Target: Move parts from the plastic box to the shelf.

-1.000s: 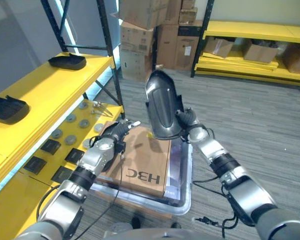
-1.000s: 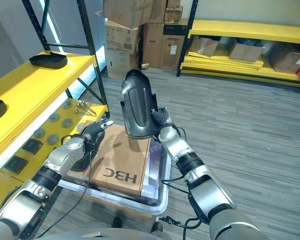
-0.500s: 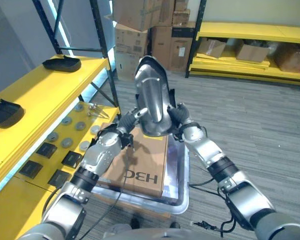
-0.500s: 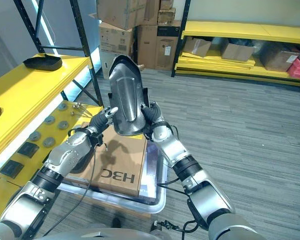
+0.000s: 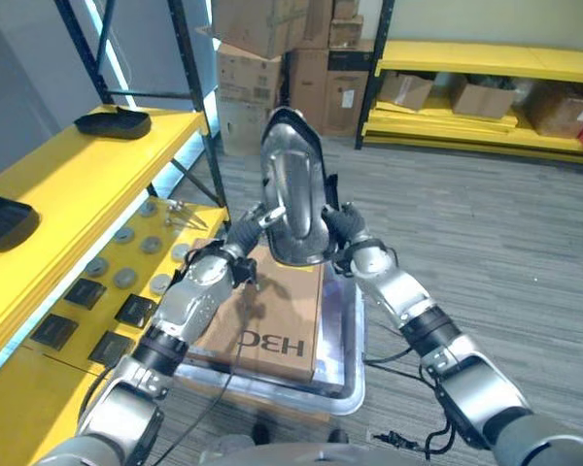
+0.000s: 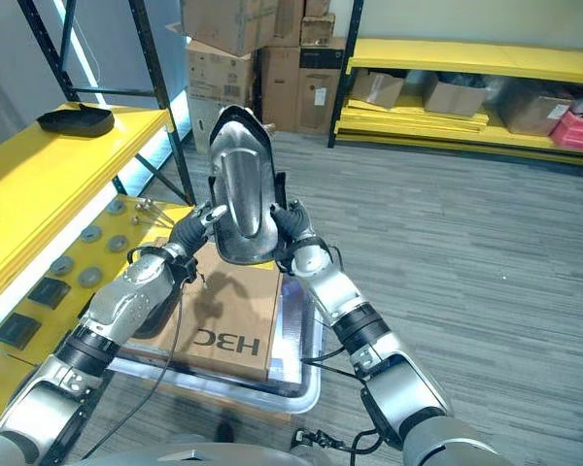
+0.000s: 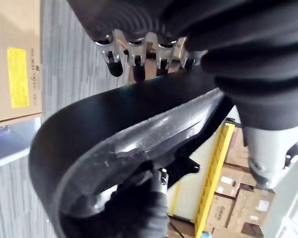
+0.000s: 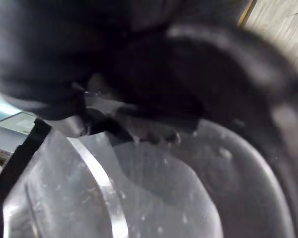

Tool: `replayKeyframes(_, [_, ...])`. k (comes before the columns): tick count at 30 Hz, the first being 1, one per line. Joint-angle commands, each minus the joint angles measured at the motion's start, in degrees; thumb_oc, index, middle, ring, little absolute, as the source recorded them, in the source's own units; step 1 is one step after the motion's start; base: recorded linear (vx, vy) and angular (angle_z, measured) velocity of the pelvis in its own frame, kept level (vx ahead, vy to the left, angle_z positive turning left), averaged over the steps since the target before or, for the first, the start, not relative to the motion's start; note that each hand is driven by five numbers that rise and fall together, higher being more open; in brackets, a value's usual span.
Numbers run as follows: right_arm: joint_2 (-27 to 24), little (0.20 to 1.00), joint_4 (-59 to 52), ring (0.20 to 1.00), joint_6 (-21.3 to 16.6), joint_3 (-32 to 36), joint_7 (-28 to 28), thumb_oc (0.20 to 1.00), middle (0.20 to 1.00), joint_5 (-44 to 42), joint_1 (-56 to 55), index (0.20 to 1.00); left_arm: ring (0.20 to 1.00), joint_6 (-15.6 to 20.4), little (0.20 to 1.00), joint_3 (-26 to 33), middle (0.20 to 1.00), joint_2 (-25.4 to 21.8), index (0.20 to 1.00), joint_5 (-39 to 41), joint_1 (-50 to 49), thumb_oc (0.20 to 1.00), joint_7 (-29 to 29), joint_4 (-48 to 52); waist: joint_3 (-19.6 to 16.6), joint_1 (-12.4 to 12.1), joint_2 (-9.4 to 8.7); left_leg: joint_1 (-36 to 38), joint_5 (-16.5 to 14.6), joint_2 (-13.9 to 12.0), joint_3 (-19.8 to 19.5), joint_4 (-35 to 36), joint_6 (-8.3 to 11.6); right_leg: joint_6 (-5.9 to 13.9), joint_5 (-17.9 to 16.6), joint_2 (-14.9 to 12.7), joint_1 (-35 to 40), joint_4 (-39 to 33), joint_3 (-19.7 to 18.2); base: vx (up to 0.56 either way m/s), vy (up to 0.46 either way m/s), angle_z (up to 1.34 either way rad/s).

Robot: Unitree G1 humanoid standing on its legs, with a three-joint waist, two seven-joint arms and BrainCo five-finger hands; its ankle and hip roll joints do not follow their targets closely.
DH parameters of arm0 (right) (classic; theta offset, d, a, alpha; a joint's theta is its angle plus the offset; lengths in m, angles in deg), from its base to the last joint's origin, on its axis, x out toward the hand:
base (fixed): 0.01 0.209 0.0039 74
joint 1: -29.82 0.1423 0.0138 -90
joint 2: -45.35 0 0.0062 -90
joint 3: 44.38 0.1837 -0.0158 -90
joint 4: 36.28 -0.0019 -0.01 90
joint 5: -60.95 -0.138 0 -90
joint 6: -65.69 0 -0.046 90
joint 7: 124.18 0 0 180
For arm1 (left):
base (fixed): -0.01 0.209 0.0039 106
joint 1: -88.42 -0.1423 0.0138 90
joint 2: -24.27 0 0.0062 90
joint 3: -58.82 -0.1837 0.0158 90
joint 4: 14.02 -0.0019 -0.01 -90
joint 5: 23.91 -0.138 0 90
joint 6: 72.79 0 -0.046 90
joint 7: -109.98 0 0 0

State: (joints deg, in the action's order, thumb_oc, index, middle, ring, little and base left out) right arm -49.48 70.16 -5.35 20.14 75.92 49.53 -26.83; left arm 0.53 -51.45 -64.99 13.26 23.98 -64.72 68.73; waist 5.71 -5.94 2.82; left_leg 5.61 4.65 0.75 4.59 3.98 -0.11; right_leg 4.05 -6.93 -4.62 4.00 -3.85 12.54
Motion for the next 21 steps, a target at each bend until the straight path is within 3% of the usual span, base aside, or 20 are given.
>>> replayKeyframes(1, [1.6,0.200,-3.7,0.200,-3.5,2.0,1.1,0.200,0.200,-0.6,2.3,0.200,0.200,5.6,0.200,-1.1,0.200,0.2,0.200,2.1,2.8,0.200,-1.2,1.0,-3.3,-1.1,-3.21,-1.1,-2.7,-1.4,-4.7,0.0,1.54,5.58,2.3,-5.4,1.9,1.4,-0.2,0.00,-0.002,-0.03])
replayKeyframes(7, [2.2,0.200,-4.0,0.200,-3.2,1.9,1.0,0.200,0.200,-1.4,2.5,0.200,0.200,4.7,0.200,-1.5,0.200,0.2,0.200,1.8,2.8,0.200,-1.6,2.3,-3.4,-0.9,-3.24,-0.9,-2.7,-1.4,-4.5,0.2,1.60,5.56,2.3,-5.2,1.9,1.4,-0.4,0.00,0.000,0.00])
replayKeyframes(8, [2.3,0.200,-4.4,0.200,-2.9,1.9,1.2,0.200,0.200,-2.0,2.6,0.200,1.000,4.1,1.000,-1.7,1.000,-0.1,1.000,0.7,2.7,1.000,-1.3,2.2,-3.5,-0.9,-3.21,-0.9,-2.6,-1.3,-4.5,0.2,1.57,5.55,2.3,-5.2,1.9,1.4,-0.4,0.00,0.000,0.00])
replayKeyframes(14, [2.7,0.200,-4.7,0.200,-1.4,1.8,2.6,0.200,0.200,-1.7,3.3,0.200,1.000,4.6,1.000,-1.8,1.000,-0.3,1.000,1.1,2.7,1.000,-2.7,3.0,-3.5,-1.2,-3.13,-0.8,-2.6,-1.3,-4.6,0.3,1.54,5.53,2.3,-5.2,2.1,1.3,-0.3,0.00,0.000,0.00])
replayKeyframes(21, [3.0,0.200,-3.0,0.200,-0.4,1.0,0.9,0.200,0.200,1.4,5.0,0.200,1.000,0.8,1.000,-3.2,1.000,-0.3,1.000,1.1,4.2,1.000,-3.0,6.2,-3.7,-1.4,-3.02,-1.2,-2.2,-1.2,-4.8,0.1,1.52,5.48,2.0,-5.2,1.8,1.5,-0.2,0.00,0.000,0.00])
